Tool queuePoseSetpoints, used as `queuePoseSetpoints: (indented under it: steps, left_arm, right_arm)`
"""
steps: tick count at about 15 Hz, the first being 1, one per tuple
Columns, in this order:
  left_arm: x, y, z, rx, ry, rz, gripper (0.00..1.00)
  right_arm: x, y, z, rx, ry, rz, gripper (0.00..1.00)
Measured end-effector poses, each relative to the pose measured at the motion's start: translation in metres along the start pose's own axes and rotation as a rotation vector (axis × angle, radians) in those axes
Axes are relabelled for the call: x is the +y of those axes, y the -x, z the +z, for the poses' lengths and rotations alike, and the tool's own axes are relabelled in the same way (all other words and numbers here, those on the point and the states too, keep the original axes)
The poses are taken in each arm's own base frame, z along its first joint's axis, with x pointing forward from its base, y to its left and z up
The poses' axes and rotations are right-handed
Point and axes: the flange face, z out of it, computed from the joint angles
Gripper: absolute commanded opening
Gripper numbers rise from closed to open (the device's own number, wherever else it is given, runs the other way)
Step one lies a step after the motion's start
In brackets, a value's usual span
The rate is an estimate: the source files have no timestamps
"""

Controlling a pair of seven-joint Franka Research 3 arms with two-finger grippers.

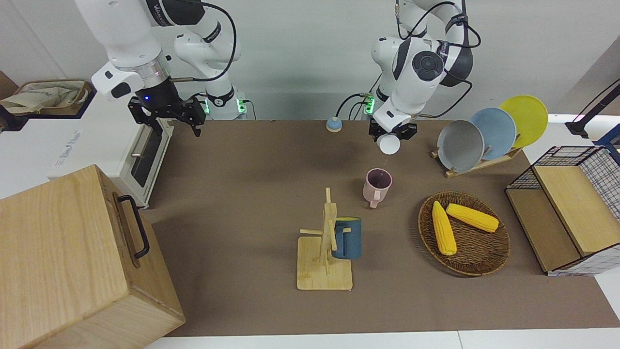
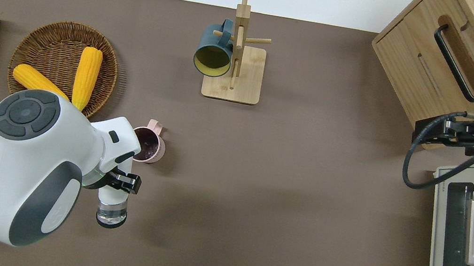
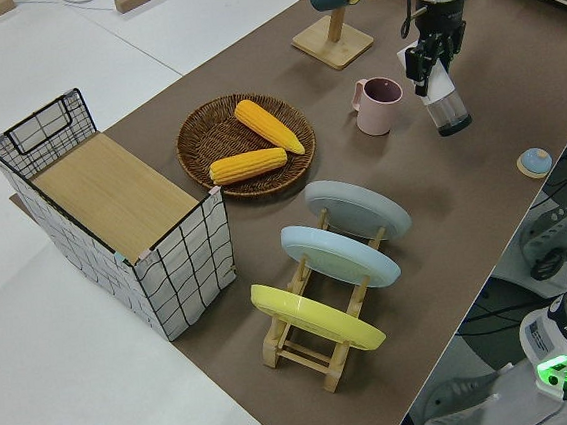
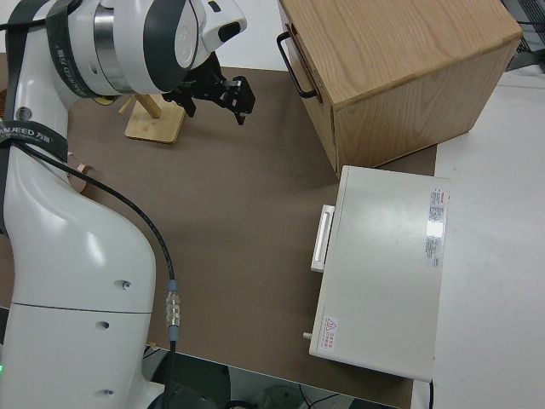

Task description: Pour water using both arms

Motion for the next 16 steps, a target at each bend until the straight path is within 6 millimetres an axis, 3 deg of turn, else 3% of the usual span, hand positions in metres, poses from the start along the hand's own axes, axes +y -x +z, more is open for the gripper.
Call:
queuePoseSetpoints:
  steps: [3, 7, 16]
  left_arm:
    - [0.001, 0.007, 0.001, 0.135, 0.009, -0.016, 0.0]
    - [-0.002, 0.03, 0.019, 0.278, 0.013, -0.041, 0.0]
    - [-0.004, 0.039, 0.025, 0.305, 0.021, -0.057, 0.0]
  right_arm:
    - [0.0, 0.0, 0.0, 0.0, 0.0, 0.0, 0.992]
    - [0.0, 0.0, 0.0, 0.0, 0.0, 0.0, 0.994]
    - [0.0, 0.0, 0.0, 0.0, 0.0, 0.0, 0.992]
